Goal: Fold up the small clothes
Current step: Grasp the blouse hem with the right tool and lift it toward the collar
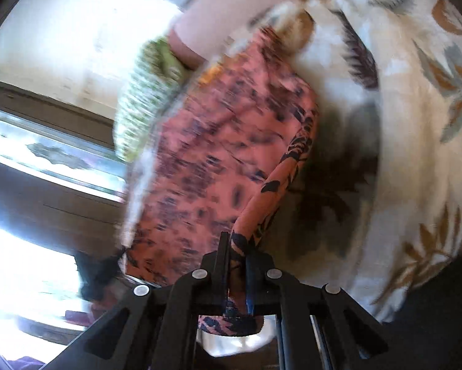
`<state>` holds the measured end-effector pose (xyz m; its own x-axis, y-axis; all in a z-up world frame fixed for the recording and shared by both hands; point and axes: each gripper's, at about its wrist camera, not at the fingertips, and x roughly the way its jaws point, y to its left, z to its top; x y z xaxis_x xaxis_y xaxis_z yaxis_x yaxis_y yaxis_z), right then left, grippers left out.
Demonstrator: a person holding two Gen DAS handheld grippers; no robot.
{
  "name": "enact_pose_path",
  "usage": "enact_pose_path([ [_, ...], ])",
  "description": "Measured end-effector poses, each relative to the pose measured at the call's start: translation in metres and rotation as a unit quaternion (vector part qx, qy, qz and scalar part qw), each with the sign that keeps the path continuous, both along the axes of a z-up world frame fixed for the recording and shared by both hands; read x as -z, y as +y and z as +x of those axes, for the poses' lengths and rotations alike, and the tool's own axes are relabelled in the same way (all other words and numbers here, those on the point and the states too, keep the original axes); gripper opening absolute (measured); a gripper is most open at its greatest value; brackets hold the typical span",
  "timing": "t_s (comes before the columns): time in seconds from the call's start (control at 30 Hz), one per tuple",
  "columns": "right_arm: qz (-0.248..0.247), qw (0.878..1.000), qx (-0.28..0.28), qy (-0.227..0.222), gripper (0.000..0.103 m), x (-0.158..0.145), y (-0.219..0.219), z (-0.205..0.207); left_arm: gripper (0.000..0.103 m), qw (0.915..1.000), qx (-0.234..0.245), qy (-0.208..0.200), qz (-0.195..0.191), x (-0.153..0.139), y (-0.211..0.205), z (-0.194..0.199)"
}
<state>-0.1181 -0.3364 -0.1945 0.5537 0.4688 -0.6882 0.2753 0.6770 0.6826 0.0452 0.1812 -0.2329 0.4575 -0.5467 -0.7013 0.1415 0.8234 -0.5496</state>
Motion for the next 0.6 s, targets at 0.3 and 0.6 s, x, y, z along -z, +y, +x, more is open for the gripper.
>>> enact_pose_path([
  [0.3, 0.006, 0.993, 0.017, 0.12, 0.052, 0.055, -0.009, -0.006, 0.057, 0.9978, -0.019, 0.04, 0.05, 0.015, -0.001, 0.006],
  [0.6, -0.027, 0.995, -0.003, 0.091, 0.064, 0.054, 0.005, -0.001, 0.062, 0.9967, 0.008, 0.051, 0.063, 0.024, -0.008, 0.004],
])
